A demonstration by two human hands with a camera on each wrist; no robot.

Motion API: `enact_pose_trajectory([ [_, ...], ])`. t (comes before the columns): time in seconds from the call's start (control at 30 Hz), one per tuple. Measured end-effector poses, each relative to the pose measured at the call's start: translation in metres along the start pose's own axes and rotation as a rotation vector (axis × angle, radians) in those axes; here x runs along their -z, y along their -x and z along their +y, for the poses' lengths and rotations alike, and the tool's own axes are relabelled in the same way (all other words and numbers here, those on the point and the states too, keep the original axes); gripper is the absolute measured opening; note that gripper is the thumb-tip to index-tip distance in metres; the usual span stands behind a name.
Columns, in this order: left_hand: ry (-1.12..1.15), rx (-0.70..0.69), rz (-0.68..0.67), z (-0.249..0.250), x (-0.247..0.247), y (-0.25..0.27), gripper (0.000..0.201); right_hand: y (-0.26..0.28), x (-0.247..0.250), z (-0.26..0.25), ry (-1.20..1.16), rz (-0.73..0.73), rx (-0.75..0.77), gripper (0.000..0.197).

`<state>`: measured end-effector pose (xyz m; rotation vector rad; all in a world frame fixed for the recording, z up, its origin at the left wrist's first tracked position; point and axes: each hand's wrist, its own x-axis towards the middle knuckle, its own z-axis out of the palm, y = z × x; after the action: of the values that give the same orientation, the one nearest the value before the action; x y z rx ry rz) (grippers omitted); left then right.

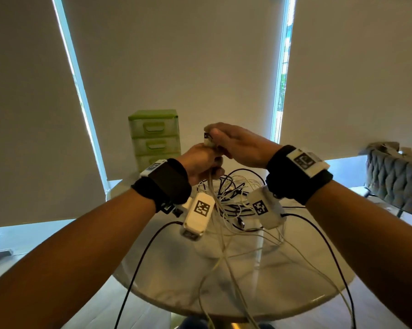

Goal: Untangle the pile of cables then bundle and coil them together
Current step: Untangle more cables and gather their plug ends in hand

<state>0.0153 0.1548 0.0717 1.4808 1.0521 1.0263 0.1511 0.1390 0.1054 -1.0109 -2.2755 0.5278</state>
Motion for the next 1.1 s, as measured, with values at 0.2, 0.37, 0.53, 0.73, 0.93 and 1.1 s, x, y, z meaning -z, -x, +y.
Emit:
enact_pose_trajectory([
  [0.2, -0.024, 0.001, -0.013, 0.003, -0.002, 0.001, 0.032, -0.002, -0.002, 0.004, -0.062, 0.082, -0.043, 0.04],
  [0.37, 0.092, -0.035, 0.029, 0.003, -0.004, -0.004, 0.029, 0.003, -0.021, 0.009, -0.557, 0.115, -0.242, 0.045],
  [0.53, 0.255, -0.082, 0.117, 0.005, -0.012, -0.011, 0.045, 0.021, -0.051, 0.017, -0.866, 0.053, -0.381, 0.05],
  [0.73, 0.44, -0.045, -0.051, -0.004, -0.035, -0.012, 0.05, 0.055, -0.048, 0.055, -1.085, 0.12, -0.39, 0.038],
  [0.93, 0.449, 0.057, -0.27, -0.016, -0.111, -0.011, 0.052, 0.145, -0.042, 0.113, -1.209, 0.124, -0.338, 0.03],
  [1.1, 0.262, 0.04, -0.501, -0.013, -0.196, 0.003, 0.052, 0.229, -0.031, 0.15, -0.905, 0.183, -0.489, 0.014],
])
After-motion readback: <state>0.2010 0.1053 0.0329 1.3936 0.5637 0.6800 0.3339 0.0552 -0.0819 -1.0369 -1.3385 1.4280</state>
